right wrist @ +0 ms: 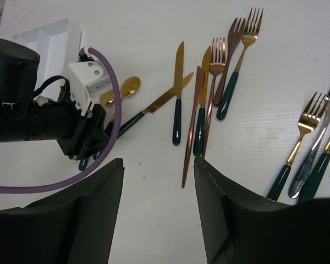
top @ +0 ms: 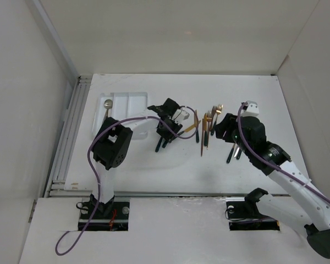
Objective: Sort the eating utensils into containers
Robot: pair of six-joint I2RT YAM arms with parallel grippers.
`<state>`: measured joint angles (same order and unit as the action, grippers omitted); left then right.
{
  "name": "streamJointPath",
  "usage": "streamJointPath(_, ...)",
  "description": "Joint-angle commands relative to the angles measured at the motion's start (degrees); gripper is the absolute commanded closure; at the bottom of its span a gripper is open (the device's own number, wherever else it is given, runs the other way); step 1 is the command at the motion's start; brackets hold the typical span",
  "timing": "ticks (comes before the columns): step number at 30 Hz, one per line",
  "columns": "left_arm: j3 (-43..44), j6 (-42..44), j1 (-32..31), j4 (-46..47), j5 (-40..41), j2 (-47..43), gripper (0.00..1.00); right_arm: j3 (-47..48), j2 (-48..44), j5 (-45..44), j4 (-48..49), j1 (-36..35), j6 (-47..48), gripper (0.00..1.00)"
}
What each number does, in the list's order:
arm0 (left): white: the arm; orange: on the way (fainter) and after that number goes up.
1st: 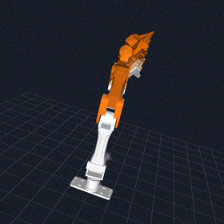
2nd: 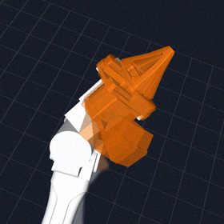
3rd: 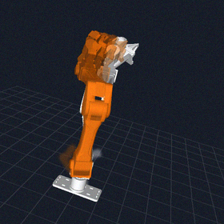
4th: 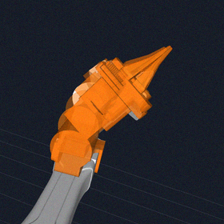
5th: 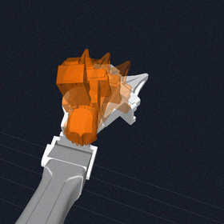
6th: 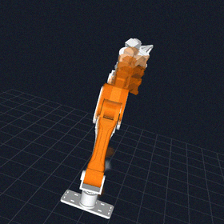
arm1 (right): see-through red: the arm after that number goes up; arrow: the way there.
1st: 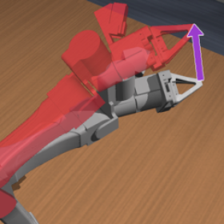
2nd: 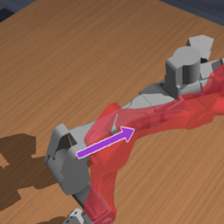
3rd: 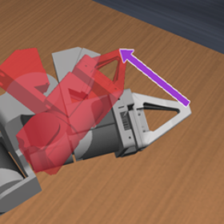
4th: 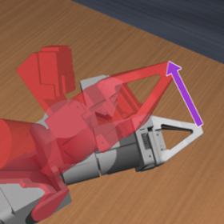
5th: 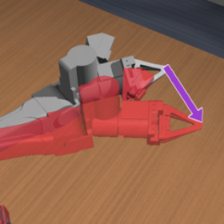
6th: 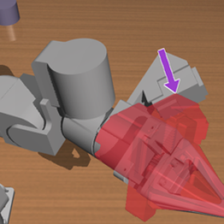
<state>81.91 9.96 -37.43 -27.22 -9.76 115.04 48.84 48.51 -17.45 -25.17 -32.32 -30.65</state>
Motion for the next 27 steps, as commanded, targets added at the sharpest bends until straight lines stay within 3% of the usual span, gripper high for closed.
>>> streamJointPath(1,0.9,-0.6,-0.2,0.1,-0.3,3.5,0.66,-0.1,-0.9,-1.9,0.1,-0.5,0.4,0.41)
streamJointPath(3,1.4,-0.6,-0.2,-0.5,-0.3,4.0,0.73,-0.1,-0.9,-2.4,0.1,-0.5,0.9,0.41)
streamJointPath(4,2.0,-0.6,-0.2,-0.5,-0.3,4.9,0.91,-0.1,-0.9,-2.4,0.1,-0.5,1.5,0.41)
streamJointPath(5,2.0,-0.6,-0.2,-0.5,-0.3,5.6,1.00,-0.1,-0.9,-2.4,-0.4,-0.5,2.0,0.41)
streamJointPath(12,6.2,-1.2,0.3,-1.6,-1.4,6.8,1.00,0.5,-0.9,-3.5,-0.4,-0.5,3.1,0.41)
streamJointPath(19,15.8,-1.2,1.4,-7.2,-5.1,3.6,1.00,0.5,-0.9,-2.9,1.1,-0.5,3.1,0.41)
streamJointPath(23,21.0,-1.2,5.2,-7.8,-3.4,-1.7,1.00,-0.1,0.4,-0.8,4.2,-0.5,3.1,0.41)
streamJointPath(27,18.4,-1.2,12.2,-5.1,-1.6,-8.9,1.00,-0.1,3.6,0.9,8.0,-1.0,3.6,0.41)
